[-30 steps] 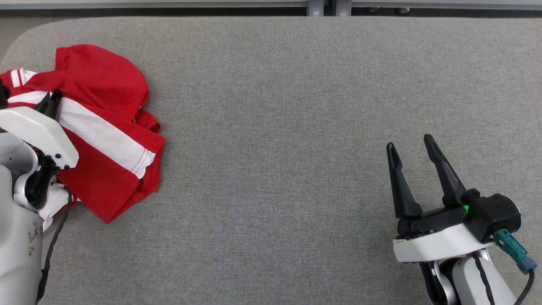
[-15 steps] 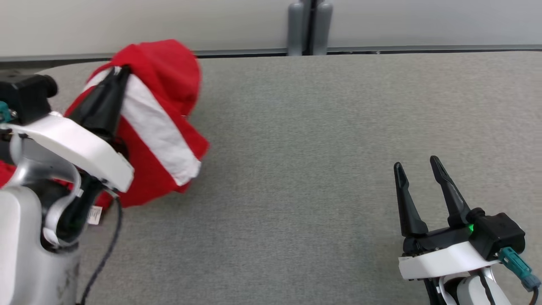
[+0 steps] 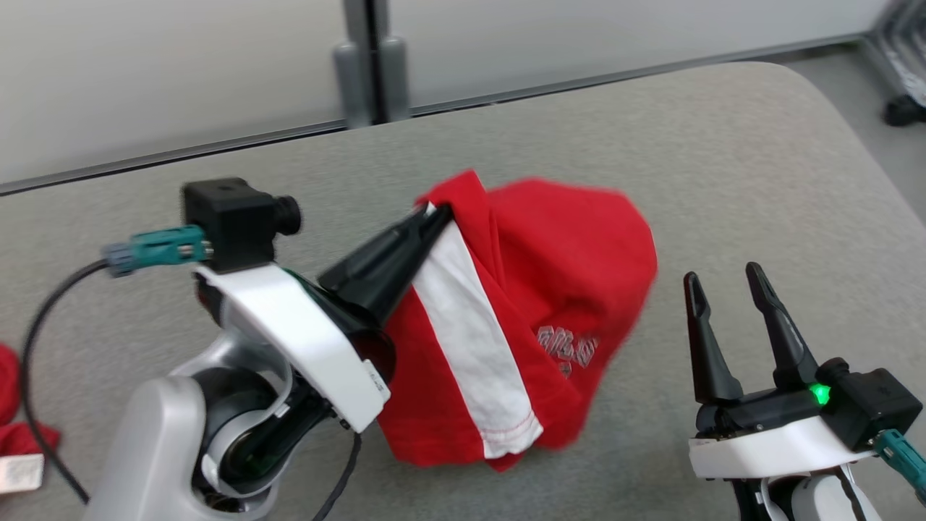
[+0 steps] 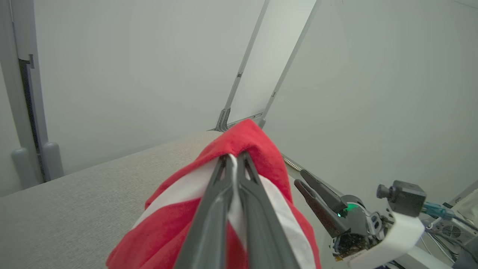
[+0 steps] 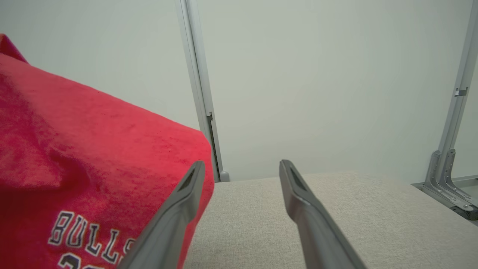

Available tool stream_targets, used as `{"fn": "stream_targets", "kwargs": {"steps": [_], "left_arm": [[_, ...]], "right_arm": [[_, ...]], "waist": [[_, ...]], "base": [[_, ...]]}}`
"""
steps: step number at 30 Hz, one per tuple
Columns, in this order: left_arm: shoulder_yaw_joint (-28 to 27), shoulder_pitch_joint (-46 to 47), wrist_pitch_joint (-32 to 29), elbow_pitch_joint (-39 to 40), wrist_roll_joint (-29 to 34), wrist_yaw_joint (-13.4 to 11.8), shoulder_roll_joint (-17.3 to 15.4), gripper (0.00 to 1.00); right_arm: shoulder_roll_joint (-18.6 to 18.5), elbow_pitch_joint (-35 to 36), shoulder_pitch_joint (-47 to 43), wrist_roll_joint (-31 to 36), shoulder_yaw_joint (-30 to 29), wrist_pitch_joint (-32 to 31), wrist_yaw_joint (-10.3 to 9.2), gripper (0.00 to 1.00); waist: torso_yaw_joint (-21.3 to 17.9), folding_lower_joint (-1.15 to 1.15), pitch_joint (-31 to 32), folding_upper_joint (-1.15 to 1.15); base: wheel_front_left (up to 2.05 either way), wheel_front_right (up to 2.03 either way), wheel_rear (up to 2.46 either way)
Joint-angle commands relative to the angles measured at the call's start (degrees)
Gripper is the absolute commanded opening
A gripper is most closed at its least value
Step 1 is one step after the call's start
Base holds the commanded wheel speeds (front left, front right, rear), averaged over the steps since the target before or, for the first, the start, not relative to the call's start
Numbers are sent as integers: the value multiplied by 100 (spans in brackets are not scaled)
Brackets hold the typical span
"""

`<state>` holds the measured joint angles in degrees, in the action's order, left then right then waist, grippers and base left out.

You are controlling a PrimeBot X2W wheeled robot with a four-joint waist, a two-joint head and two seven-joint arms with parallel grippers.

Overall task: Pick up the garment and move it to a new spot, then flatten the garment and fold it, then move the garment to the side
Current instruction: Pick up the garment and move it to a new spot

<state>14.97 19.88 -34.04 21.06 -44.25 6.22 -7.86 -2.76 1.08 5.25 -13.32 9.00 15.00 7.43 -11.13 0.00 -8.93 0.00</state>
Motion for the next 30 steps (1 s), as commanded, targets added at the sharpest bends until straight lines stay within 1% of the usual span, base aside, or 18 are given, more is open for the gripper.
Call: {"fn": "stream_targets", "kwargs": {"steps": [1, 2, 3, 5, 6, 9, 12, 13, 16, 17, 18, 19, 22, 24, 27, 30], "left_arm": [[64, -105, -19, -303, -220, 31, 56, 0], [63, -95, -14, -571, -263, 28, 52, 0], [45, -45, 52, -835, -176, 47, -50, 0], [92, 65, 232, -1490, -42, 78, -144, 0], [121, 127, 381, -1827, 0, 98, -141, 0], [288, 314, 927, -2872, 324, 126, -384, 0], [570, 463, 1535, -3764, 478, 128, -433, 0], [570, 463, 1535, -3764, 478, 128, -433, 0], [880, 583, 2169, -4390, 574, 125, -514, 0], [938, 620, 2436, -4565, 660, 125, -530, 23], [978, 638, 2665, -4725, 729, 126, -510, 35], [1031, 651, 2905, -4844, 815, 126, -479, 100], [1102, 638, 3591, -5012, 1059, 103, -391, 100], [1062, 502, 4044, -4978, 1185, -25, -362, 100], [987, 200, 4581, -4787, 1350, -326, -342, 100], [832, -275, 4827, -4431, 1482, -655, -366, 100]], "right_arm": [[-27, 63, -55, -66, -30, 29, 11, 100], [-24, 81, -74, -96, -44, 29, 11, 100], [-25, 85, -84, -123, -33, 29, 11, 100], [-22, 104, -88, -175, -33, 29, 11, 100], [-21, 107, -100, -204, -50, 29, 11, 100], [-26, 117, -114, -250, -52, 28, 11, 100], [-23, 135, -135, -285, -83, 28, 11, 100], [-23, 135, -135, -285, -83, 28, 11, 100], [-24, 152, -195, -280, -138, 29, 11, 100], [-23, 155, -201, -245, -149, 29, 11, 100], [-25, 163, -186, -203, -174, 29, 11, 100], [-25, 175, -176, -162, -191, 29, 11, 100], [-28, 220, -194, -2, -288, 29, 11, 100], [-25, 258, -235, 140, -363, 29, 11, 100], [-27, 327, -290, 349, -480, 29, 11, 100], [-73, 382, -407, 527, -622, 29, 11, 100]], "waist": [[-526, 0, -53, 0], [-624, 0, -67, 0], [-730, 0, -82, 0], [-914, 0, -120, 0], [-985, 0, -140, 0], [-1177, 0, -209, 0], [-1243, 0, -249, 0], [-1243, 0, -249, 0], [-1199, 0, -247, 0], [-1161, 0, -240, 0], [-1113, 0, -229, 0], [-1056, 0, -209, 0], [-816, 0, -112, 0], [-627, 0, -23, 0], [-328, 0, 151, 0], [-19, 0, 360, 0]], "base": [[0, 0, 0], [0, 0, 0], [0, 0, 0], [0, 0, 0], [0, 0, 0], [0, 0, 0], [0, 0, 0], [0, 0, 0], [0, 0, 0], [0, 0, 0], [0, 0, 0], [0, 0, 0], [0, 0, 0], [0, 0, 0], [0, 0, 0], [0, 0, 0]]}}
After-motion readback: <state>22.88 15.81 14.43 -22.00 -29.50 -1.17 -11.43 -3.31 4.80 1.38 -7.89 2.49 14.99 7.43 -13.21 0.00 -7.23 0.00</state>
